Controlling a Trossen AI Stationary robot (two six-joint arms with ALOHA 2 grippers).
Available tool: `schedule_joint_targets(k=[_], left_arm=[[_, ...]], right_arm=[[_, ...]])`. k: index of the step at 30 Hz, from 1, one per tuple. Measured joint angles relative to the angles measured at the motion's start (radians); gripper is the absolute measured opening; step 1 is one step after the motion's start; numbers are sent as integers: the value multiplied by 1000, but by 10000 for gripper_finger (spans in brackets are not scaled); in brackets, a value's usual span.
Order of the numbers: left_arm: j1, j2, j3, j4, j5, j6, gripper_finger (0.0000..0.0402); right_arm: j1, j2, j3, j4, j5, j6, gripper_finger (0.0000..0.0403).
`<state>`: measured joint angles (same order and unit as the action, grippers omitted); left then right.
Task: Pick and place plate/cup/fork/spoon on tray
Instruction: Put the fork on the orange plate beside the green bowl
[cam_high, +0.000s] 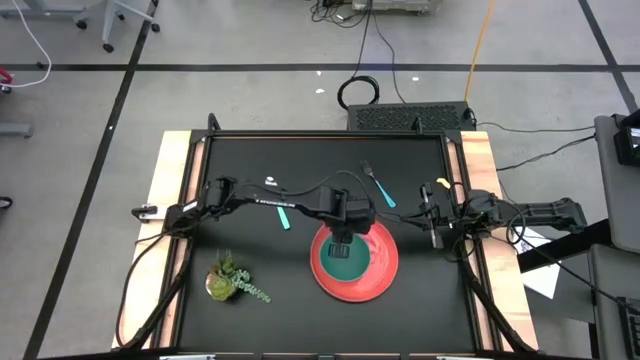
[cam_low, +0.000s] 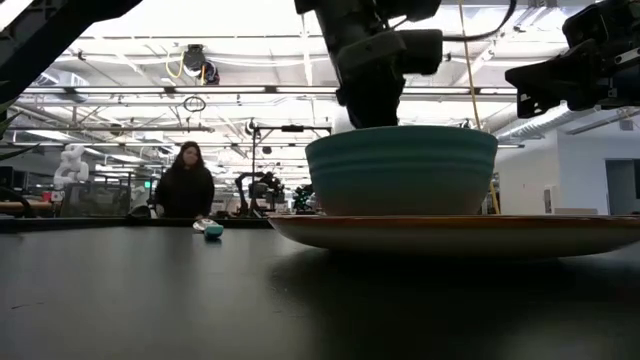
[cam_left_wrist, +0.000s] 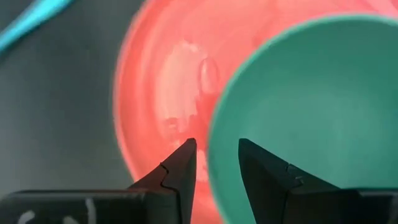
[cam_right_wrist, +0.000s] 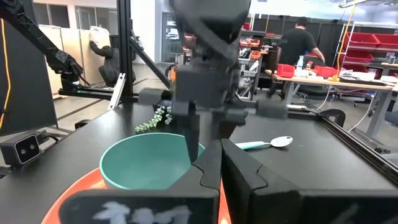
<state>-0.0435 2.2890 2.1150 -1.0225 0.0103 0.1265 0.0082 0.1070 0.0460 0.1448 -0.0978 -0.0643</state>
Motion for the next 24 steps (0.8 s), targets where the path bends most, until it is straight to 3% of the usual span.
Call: schedule_joint_targets(k=[9,12,16,24], left_arm=[[0,-1,147,-100,-49,34,120],[0,-1,177,-130,-52,57,88],[13,-1,190,-156,-30,64,14],[28,-10,192,-156,54,102,2]], right_arm=[[0,0,0,-7,0,0,0],[0,0,0,-8,0,0,0],[0,0,0,-8,0,0,0],[0,0,0,-10,0,0,0]])
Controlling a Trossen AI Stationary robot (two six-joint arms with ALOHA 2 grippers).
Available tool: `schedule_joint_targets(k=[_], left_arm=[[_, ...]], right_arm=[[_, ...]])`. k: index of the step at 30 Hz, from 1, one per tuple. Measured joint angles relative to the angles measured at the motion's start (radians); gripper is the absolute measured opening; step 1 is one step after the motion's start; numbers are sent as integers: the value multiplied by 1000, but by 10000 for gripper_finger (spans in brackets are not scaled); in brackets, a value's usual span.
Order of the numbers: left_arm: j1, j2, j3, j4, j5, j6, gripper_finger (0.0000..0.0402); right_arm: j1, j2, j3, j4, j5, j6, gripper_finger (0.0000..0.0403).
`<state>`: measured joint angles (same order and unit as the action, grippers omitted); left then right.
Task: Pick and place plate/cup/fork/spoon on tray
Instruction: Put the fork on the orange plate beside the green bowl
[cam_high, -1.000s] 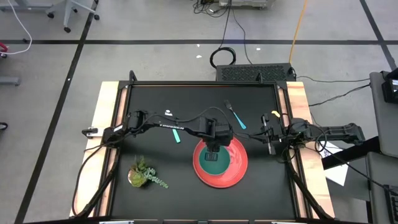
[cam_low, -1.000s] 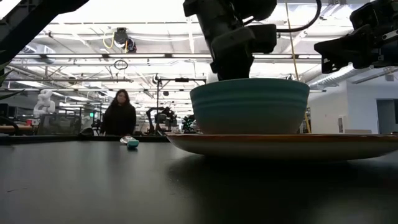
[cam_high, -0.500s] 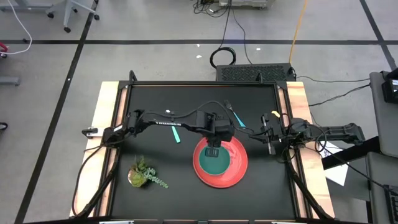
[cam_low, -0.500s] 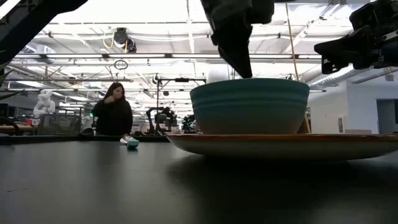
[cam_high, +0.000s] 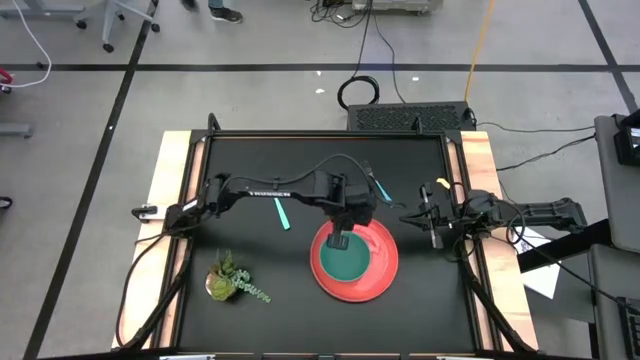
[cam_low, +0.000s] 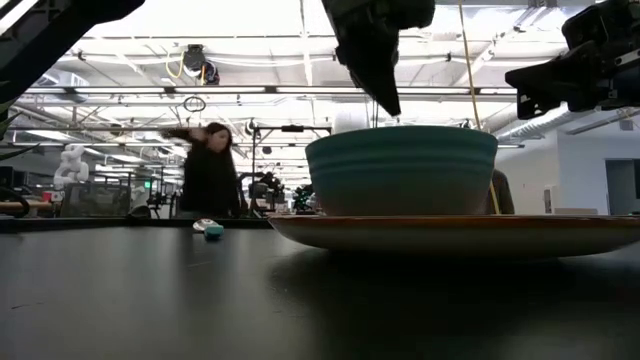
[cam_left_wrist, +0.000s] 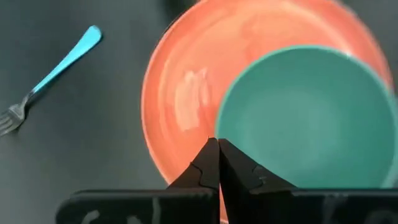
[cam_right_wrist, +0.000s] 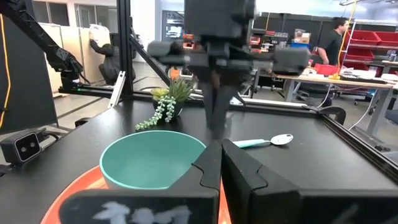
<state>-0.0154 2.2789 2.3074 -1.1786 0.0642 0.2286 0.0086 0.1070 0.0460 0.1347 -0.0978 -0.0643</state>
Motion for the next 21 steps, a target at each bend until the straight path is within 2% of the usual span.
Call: schedule_joint_targets(k=[9,16,21], left_arm=[[30,-111,0,31,6,25,1],[62,-257,0,9,-91,11,1],[68,-357,-14,-24,-110,-5,0]], right_arm=[[0,8,0,-14,0,0,0],[0,16,0,-5,0,0,0],[0,18,0,1,0,0,0]])
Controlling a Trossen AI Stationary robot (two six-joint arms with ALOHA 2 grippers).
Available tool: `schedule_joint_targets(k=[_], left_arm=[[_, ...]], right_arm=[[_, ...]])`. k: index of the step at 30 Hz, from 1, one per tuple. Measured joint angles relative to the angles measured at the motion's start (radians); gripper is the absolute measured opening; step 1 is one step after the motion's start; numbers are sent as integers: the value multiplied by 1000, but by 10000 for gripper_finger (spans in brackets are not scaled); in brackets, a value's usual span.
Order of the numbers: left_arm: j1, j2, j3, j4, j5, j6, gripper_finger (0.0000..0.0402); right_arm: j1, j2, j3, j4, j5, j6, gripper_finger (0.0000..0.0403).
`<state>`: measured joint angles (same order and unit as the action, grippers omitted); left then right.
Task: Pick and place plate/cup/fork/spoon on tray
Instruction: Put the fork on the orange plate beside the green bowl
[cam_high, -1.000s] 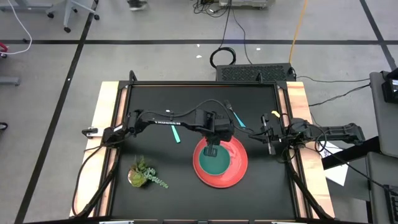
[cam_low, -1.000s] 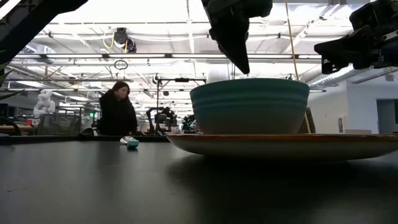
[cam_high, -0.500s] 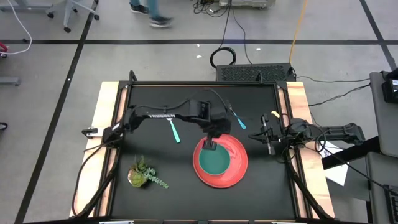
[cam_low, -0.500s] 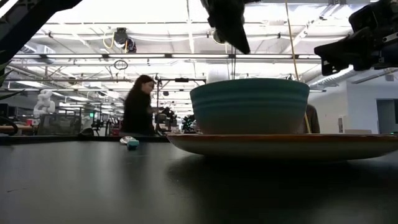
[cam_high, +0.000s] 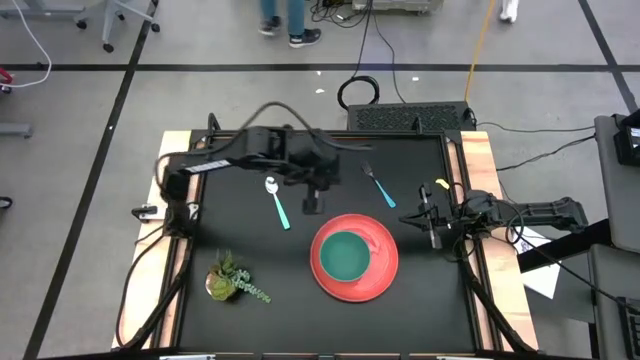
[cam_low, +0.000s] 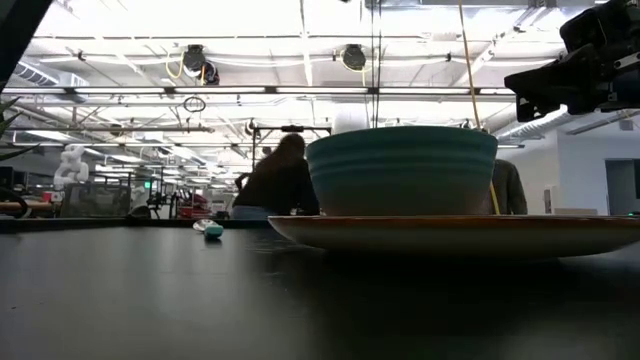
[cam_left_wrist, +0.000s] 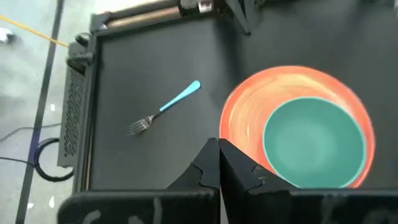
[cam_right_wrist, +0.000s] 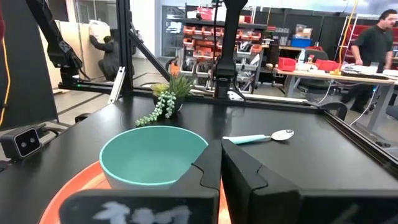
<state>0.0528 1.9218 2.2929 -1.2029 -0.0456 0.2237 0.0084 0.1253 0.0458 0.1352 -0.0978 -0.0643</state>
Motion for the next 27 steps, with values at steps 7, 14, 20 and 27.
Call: schedule_joint_targets(k=[7,14,20,27], left_arm=[[2,-146,-127,57,-22,-18,0],[21,-324,-392,168,-60,-66,0],[22,-555,-720,438,-98,-88,0],[37,-771,-1065,721,24,-125,0]], right_arm=[[0,7,0,11,0,0,0],[0,13,0,16,0,0,0],[0,21,0,14,0,0,0],[0,24,0,18,0,0,0]])
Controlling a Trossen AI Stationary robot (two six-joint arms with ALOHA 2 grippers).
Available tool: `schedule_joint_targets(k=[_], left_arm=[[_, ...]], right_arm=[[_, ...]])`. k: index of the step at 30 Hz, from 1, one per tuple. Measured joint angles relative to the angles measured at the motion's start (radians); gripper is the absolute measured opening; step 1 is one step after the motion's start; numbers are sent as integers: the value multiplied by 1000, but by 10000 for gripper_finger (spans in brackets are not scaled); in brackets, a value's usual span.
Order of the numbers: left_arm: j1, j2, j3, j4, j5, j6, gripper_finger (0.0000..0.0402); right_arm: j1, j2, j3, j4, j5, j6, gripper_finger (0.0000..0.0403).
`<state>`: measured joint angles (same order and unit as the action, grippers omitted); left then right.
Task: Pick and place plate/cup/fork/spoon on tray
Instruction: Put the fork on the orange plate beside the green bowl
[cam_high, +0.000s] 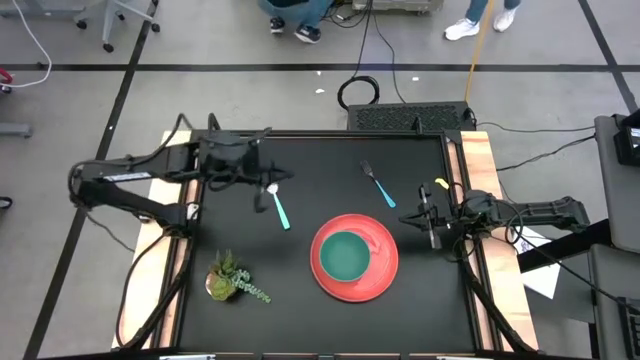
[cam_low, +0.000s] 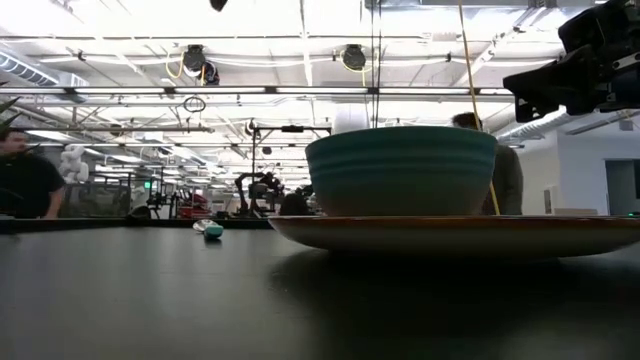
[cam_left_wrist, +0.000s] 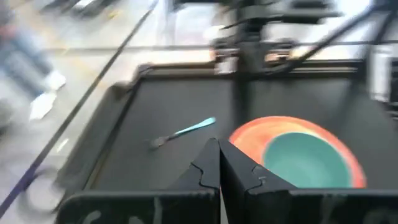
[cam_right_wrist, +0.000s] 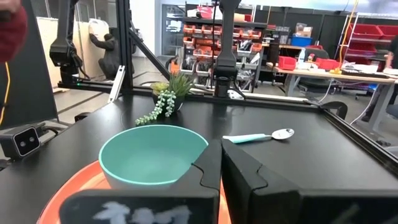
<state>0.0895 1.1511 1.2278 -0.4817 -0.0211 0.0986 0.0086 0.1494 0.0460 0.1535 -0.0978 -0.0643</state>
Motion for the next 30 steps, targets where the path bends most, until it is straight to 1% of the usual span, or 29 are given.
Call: schedule_joint_targets(k=[2,3,5,7,9,12,16,20,24,28,30], left_arm=[[-10,-50,-107,125,87,47,0],[-13,-68,-155,189,109,46,0],[1,-105,-236,281,89,-21,0],[26,-134,-303,309,39,-88,0],[37,-165,-380,349,29,-108,0],[29,-200,-486,457,57,-121,0],[23,-256,-616,613,15,-146,0],[24,-318,-709,701,17,-156,0],[21,-364,-778,726,46,-95,0],[26,-411,-854,796,-2,-84,0],[30,-431,-888,819,-1,-84,0]], right_arm=[[0,0,0,0,0,0,0],[0,0,0,0,0,0,0],[0,0,0,0,0,0,0],[0,0,0,0,0,0,0],[0,0,0,0,0,0,0],[0,2,0,-1,0,0,0],[0,3,0,-1,0,-1,0],[0,3,0,0,0,-2,0],[0,3,0,-1,0,-3,0],[0,3,0,-1,0,-11,0],[0,3,0,-1,0,-11,0]])
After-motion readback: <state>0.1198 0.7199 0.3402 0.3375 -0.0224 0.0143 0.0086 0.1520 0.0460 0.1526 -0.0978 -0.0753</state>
